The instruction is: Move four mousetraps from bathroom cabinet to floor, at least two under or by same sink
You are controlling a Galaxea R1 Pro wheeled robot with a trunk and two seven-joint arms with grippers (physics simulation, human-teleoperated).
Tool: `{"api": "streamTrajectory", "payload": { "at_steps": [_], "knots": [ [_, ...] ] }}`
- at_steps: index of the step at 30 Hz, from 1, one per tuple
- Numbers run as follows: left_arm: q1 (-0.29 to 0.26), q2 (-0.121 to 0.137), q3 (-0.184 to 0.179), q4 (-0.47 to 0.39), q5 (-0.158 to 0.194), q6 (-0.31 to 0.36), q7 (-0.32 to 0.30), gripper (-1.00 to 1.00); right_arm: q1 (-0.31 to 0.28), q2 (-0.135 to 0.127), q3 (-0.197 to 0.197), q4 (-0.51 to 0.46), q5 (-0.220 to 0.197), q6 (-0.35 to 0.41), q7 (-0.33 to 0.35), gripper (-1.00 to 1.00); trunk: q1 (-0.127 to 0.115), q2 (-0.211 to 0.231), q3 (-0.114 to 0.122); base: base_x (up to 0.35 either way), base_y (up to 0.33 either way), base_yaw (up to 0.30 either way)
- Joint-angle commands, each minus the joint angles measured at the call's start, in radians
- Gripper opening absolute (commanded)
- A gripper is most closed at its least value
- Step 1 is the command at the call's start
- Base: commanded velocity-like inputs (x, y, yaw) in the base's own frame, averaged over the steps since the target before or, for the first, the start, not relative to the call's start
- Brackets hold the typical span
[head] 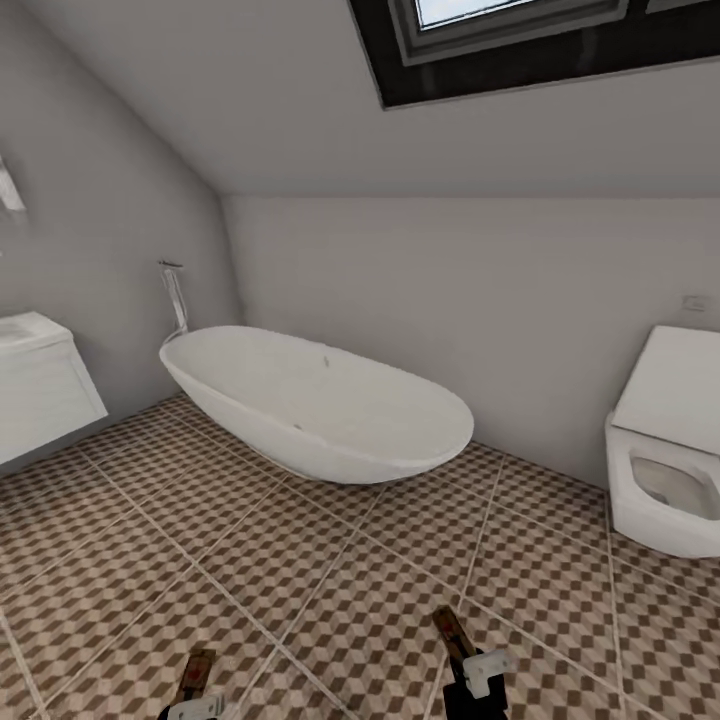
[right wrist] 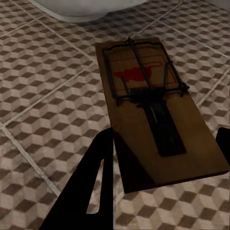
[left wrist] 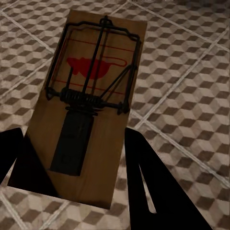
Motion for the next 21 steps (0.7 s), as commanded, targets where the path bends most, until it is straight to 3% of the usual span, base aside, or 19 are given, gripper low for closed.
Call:
{"api": "streamTrajectory", "payload": {
  "at_steps": [1, 9, 21],
  "knots": [
    [0.000, 0.000, 0.000, 0.000, -0.005, 0.000, 0.006, -1.00, 0.000, 0.000, 0.001, 0.000, -0.001, 0.000, -0.002, -1.00, 0.000, 0.000, 0.000, 0.219, 0.065, 0.262],
    [0.000, 0.000, 0.000, 0.000, -0.005, 0.000, 0.006, -1.00, 0.000, 0.000, 0.001, 0.000, -0.002, 0.000, -0.002, -1.00, 0.000, 0.000, 0.000, 0.175, 0.014, 0.262],
    [0.000, 0.000, 0.000, 0.000, -0.005, 0.000, 0.005, -1.00, 0.000, 0.000, 0.001, 0.000, -0.001, 0.000, -0.002, -1.00, 0.000, 0.000, 0.000, 0.008, 0.000, 0.262]
  ]
}}
